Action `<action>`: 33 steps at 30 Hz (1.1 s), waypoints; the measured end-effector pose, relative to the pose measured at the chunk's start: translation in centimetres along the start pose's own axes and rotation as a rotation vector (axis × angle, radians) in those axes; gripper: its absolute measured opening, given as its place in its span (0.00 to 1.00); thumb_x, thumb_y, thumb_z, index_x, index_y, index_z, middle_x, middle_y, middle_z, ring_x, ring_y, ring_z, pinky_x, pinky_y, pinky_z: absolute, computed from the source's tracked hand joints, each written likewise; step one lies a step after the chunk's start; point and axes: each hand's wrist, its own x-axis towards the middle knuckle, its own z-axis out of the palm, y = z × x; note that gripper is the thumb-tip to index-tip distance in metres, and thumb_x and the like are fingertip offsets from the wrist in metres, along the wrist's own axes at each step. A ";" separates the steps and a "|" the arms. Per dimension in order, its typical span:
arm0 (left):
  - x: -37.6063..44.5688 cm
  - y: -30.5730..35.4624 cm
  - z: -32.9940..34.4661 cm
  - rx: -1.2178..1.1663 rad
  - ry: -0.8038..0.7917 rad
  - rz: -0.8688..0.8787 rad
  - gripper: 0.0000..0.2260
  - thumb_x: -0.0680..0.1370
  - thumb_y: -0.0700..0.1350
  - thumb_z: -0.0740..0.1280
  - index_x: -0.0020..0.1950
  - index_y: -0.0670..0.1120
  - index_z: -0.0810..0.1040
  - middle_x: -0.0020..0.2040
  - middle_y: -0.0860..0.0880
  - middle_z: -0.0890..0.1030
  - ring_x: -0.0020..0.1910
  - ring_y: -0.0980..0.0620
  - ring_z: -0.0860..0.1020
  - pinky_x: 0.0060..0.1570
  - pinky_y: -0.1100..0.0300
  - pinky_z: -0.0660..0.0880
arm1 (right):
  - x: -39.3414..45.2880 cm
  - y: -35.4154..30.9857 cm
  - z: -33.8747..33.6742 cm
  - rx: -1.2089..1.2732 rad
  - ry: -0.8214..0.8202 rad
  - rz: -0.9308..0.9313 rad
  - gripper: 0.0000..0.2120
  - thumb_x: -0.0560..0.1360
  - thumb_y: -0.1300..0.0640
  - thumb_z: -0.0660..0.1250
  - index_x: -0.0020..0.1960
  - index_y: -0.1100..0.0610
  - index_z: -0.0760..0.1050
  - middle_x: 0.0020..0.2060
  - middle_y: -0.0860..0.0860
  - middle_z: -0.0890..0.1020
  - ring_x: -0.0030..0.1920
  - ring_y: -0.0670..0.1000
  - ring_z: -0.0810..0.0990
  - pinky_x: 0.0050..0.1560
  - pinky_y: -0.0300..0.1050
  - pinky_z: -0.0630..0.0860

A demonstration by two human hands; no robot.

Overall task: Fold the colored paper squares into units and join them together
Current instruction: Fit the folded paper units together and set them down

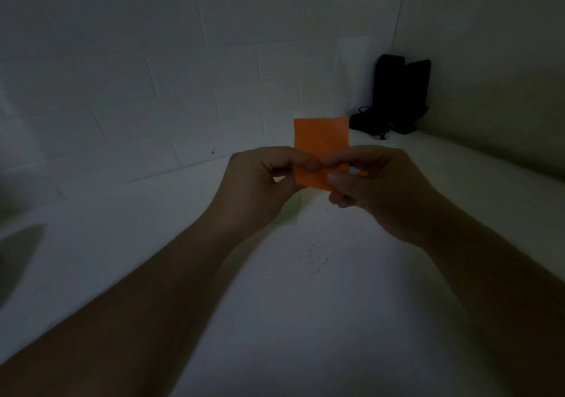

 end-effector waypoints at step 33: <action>0.3 1.4 0.6 -0.390 0.117 -0.324 0.06 0.74 0.36 0.76 0.48 0.44 0.84 0.43 0.46 0.88 0.45 0.49 0.86 0.53 0.52 0.83 | 0.3 0.5 -0.1 -0.187 0.312 -0.218 0.05 0.72 0.58 0.77 0.41 0.50 0.82 0.37 0.50 0.86 0.39 0.52 0.86 0.45 0.52 0.84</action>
